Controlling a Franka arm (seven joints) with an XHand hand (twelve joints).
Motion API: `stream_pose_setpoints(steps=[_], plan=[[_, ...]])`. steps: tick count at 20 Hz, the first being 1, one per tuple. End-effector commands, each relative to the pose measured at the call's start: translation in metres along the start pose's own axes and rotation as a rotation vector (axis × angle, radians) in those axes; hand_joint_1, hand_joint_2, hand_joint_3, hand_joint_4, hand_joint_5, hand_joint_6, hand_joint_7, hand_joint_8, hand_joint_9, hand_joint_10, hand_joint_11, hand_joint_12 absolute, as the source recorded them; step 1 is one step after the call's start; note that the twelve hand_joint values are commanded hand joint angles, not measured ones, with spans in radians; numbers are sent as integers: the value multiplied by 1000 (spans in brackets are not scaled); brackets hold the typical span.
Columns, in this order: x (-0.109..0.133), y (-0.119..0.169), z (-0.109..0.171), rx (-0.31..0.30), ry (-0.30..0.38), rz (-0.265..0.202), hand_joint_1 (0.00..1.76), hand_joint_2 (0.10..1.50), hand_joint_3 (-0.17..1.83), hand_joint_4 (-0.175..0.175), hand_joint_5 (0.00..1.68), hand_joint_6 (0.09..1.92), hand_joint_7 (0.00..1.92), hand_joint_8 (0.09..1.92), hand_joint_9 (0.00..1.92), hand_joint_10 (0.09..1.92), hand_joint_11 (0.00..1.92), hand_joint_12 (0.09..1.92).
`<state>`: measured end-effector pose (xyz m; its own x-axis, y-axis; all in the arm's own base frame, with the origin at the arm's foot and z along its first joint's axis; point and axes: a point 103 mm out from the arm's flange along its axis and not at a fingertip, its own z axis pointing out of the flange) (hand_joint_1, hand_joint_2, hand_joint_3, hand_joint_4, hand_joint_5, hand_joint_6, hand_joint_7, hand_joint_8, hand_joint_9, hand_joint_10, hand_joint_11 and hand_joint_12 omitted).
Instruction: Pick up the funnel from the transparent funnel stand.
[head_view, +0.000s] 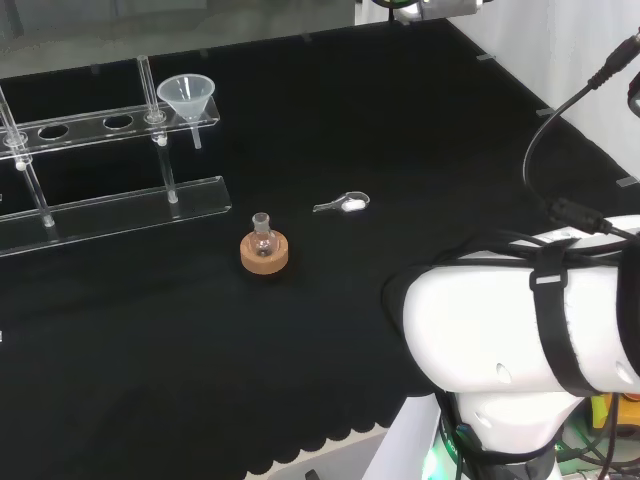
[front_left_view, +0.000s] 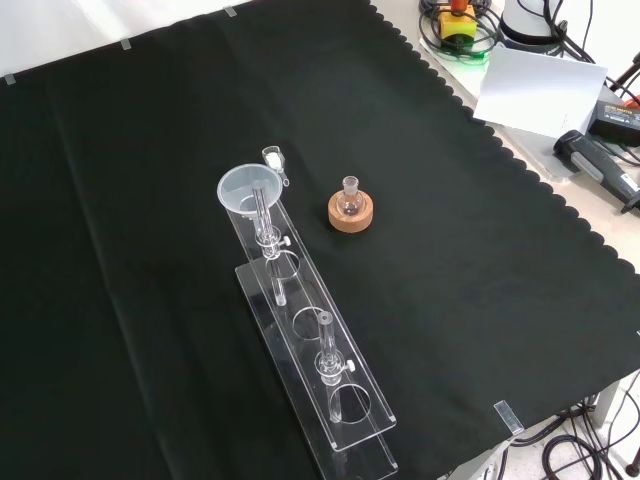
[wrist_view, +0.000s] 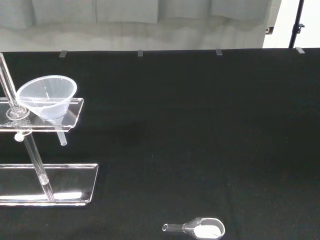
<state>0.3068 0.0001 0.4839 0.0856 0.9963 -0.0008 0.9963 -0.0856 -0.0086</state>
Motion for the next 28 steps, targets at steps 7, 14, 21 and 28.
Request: stream_pose_setpoints(steps=[7, 14, 21, 28], plan=[[5, 37, 5, -6, -16, -18, 171, 522, 133, 74, 0, 87, 0, 87, 0, 87, 0, 87], [31, 79, 18, -10, -3, -84, 179, 532, 117, 61, 0, 87, 0, 87, 0, 87, 0, 87], [60, 109, 33, 8, 30, -111, 221, 567, 113, 38, 0, 87, 0, 87, 0, 87, 0, 87], [75, 119, 49, 27, 37, -108, 269, 604, 110, -2, 0, 87, 0, 87, 0, 87, 0, 87]])
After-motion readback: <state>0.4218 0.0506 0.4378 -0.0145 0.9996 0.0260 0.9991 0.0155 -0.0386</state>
